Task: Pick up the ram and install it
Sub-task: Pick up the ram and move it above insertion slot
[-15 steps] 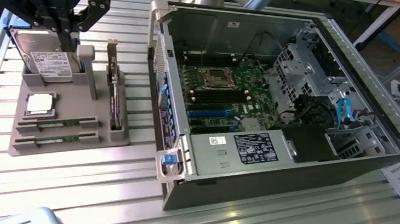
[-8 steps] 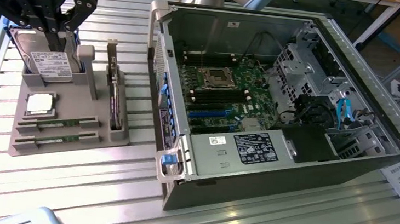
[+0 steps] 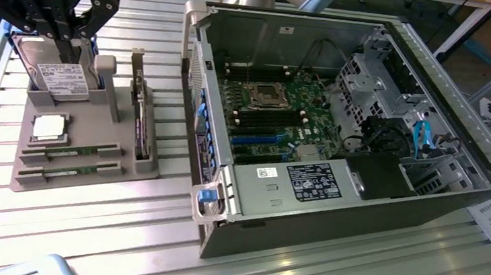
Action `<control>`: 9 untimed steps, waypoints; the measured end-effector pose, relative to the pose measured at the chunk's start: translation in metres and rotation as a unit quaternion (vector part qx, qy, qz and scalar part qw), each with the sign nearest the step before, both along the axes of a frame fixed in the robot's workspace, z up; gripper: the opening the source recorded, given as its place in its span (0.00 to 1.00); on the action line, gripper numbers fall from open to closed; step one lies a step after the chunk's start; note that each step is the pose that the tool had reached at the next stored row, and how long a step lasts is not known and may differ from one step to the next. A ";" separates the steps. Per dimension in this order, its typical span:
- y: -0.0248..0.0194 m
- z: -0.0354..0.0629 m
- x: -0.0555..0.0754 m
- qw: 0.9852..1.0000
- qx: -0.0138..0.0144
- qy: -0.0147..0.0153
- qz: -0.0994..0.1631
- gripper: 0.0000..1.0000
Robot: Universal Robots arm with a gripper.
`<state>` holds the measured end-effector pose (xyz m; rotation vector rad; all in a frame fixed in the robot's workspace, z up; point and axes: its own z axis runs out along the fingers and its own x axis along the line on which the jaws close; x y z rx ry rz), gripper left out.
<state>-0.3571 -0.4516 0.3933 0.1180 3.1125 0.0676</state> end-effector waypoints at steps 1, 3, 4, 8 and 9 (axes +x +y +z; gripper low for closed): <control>0.0000 0.0000 0.000 1.000 0.000 0.000 0.000 0.10; -0.0004 0.0000 0.000 1.000 0.000 0.000 0.000 0.10; -0.0011 -0.0001 0.000 1.000 0.000 0.000 0.000 0.10; -0.0081 0.0000 0.000 1.000 0.000 0.000 0.000 0.10; -0.0110 0.0000 0.000 1.000 0.000 0.000 0.000 0.10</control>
